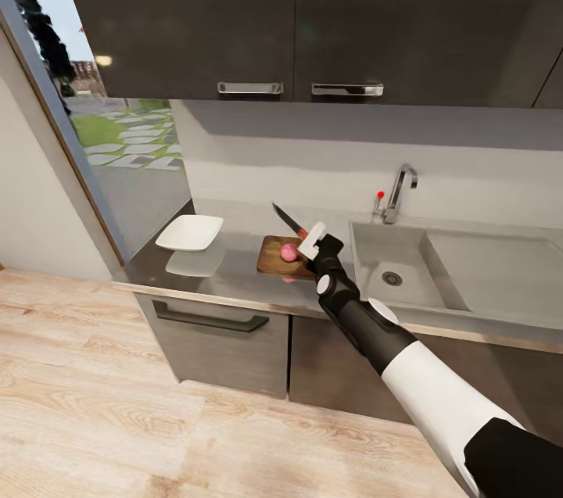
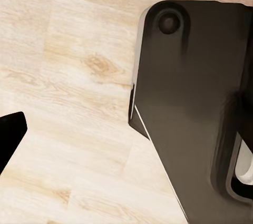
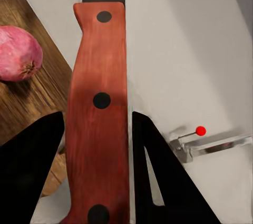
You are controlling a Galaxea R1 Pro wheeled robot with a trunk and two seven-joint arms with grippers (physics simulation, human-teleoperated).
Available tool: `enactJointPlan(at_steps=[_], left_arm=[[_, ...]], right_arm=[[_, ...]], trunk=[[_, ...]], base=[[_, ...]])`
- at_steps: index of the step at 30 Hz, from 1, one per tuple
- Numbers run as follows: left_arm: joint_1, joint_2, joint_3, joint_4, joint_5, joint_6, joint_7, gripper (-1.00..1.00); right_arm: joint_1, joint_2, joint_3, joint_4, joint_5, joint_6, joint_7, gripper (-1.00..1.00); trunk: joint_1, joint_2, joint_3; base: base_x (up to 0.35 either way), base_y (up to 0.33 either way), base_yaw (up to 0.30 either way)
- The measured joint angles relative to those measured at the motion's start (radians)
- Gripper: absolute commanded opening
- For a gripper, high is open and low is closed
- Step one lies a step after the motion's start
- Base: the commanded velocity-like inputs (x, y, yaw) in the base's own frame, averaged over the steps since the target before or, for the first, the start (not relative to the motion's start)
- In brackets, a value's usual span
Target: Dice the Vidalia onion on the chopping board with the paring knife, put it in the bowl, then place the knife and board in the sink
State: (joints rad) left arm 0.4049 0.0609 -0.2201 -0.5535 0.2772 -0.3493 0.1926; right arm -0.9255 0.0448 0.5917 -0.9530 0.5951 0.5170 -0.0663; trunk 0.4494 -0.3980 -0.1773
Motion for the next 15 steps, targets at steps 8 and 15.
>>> enactJointPlan(at_steps=[8,15], left_arm=[[0.000,0.000,0.000,0.001,0.000,0.000,0.000,1.00],[0.000,0.000,0.000,0.002,0.000,0.000,0.000,1.00]], right_arm=[[0.010,0.000,0.000,0.004,0.002,0.048,0.000,-1.00],[0.011,0.002,0.001,0.041,0.001,0.050,0.001,-1.00]], trunk=[[0.000,0.000,0.000],[0.000,0.000,0.000]], base=[[0.000,0.000,0.000],[0.000,0.000,0.000]])
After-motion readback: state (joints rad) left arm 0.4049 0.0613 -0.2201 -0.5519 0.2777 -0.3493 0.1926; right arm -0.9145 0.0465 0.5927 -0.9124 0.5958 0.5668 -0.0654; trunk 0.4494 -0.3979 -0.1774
